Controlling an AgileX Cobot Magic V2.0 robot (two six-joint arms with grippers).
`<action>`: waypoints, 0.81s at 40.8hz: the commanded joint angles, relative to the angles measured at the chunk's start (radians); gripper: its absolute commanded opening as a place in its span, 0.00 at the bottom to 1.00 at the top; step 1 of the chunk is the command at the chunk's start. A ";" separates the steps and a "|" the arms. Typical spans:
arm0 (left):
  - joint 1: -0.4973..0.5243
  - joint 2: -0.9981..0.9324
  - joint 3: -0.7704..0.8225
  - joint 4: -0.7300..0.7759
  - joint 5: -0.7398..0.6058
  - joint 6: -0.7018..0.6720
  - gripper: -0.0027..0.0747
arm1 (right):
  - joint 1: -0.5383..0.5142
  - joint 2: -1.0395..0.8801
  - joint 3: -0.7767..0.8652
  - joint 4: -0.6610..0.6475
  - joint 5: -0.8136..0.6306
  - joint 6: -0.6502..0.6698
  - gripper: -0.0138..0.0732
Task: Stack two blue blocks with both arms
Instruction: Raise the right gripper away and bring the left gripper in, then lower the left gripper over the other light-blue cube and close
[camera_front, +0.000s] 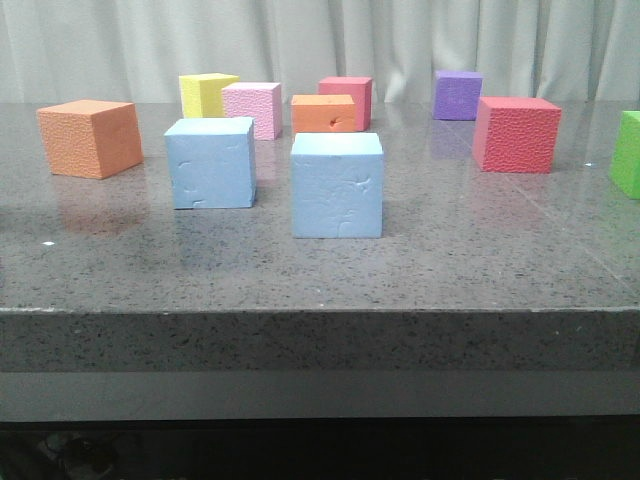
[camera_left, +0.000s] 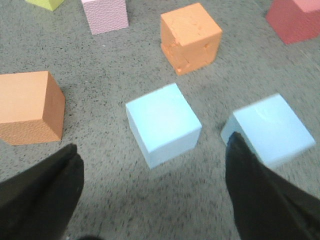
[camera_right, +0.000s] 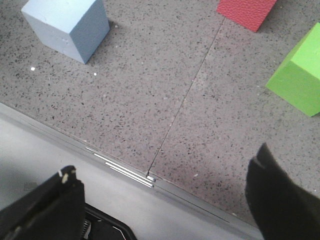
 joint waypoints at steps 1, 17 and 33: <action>-0.013 0.077 -0.113 0.022 -0.024 -0.061 0.79 | -0.004 -0.008 -0.023 -0.004 -0.048 0.000 0.91; -0.018 0.388 -0.354 0.035 0.144 -0.142 0.78 | -0.004 -0.008 -0.023 -0.004 -0.048 0.000 0.91; -0.020 0.497 -0.378 0.048 0.142 -0.237 0.77 | -0.004 -0.008 -0.023 -0.004 -0.048 0.000 0.91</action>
